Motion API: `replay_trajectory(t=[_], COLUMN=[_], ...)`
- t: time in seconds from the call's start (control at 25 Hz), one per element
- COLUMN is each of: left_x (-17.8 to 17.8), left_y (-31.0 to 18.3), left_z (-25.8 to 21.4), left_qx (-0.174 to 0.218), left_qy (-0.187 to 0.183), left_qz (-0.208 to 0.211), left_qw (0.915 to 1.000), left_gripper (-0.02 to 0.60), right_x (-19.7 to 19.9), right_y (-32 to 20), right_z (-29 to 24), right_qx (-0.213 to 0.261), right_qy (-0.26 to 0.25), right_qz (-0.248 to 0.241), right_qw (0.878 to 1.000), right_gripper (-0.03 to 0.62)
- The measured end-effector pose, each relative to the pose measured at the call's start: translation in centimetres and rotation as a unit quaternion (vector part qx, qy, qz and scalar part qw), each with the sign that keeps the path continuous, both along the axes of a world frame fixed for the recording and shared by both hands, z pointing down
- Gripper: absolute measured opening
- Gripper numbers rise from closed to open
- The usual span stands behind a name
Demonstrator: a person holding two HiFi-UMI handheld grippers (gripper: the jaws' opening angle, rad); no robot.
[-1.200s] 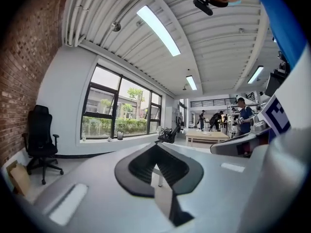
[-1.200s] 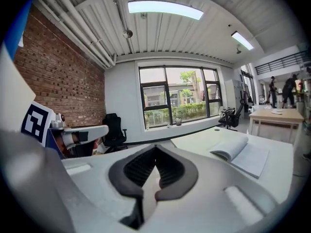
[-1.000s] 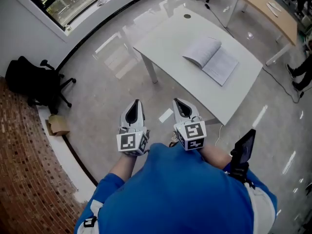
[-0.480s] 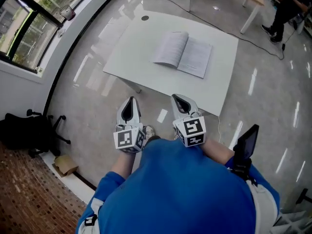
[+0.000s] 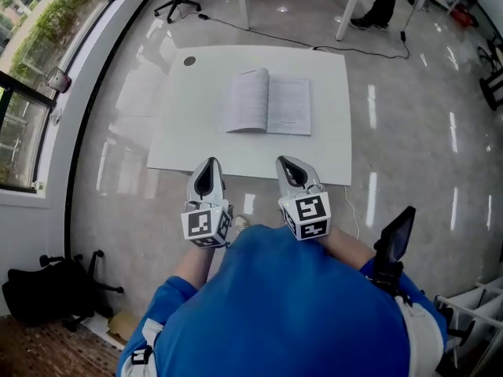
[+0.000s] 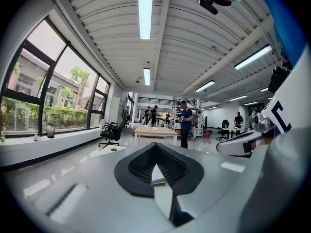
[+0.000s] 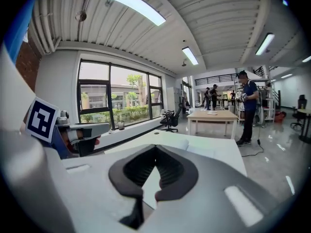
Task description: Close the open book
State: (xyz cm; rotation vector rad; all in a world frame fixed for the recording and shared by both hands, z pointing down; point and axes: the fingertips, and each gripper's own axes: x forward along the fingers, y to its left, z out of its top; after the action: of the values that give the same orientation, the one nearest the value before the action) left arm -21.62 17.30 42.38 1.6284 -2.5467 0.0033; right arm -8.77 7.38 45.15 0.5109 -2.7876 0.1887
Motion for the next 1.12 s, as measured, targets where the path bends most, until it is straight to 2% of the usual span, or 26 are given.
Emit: replay_trajectory(t=[0.2,0.48,0.64,0.88,1.12], left_x=[-2.6,-6.3,-7.1,-7.5,-8.3], left_y=[-1.2,1.3,1.3,0.1,-2.9], left_z=[-0.7,-1.9,-1.1,0.6,2.9], left_qx=[0.005,0.0,-0.009,-0.02,-0.044], left_qy=[-0.001,0.002,0.003,0.018,0.02], left_qz=[0.065,0.111,0.145,0.163,0.158], left_qw=[0.9979,0.9939,0.9894,0.9862,0.9863], left_gripper=[0.008,0.008,0.008,0.008,0.008], right_x=[-1.3,-4.3,-4.5,-4.6,-6.3], right_y=[0.2,3.3,3.7,3.2,0.2], right_z=[-1.1,-2.0,-1.9,-0.9,1.3], right_qx=[0.01,0.011,0.019,0.017,0.021], right_qy=[0.01,0.024,0.04,0.059,0.076], right_qz=[0.059,0.103,0.128,0.146,0.136], right_qw=[0.998,0.994,0.991,0.987,0.988], right_gripper=[0.002,0.003,0.003,0.003,0.003])
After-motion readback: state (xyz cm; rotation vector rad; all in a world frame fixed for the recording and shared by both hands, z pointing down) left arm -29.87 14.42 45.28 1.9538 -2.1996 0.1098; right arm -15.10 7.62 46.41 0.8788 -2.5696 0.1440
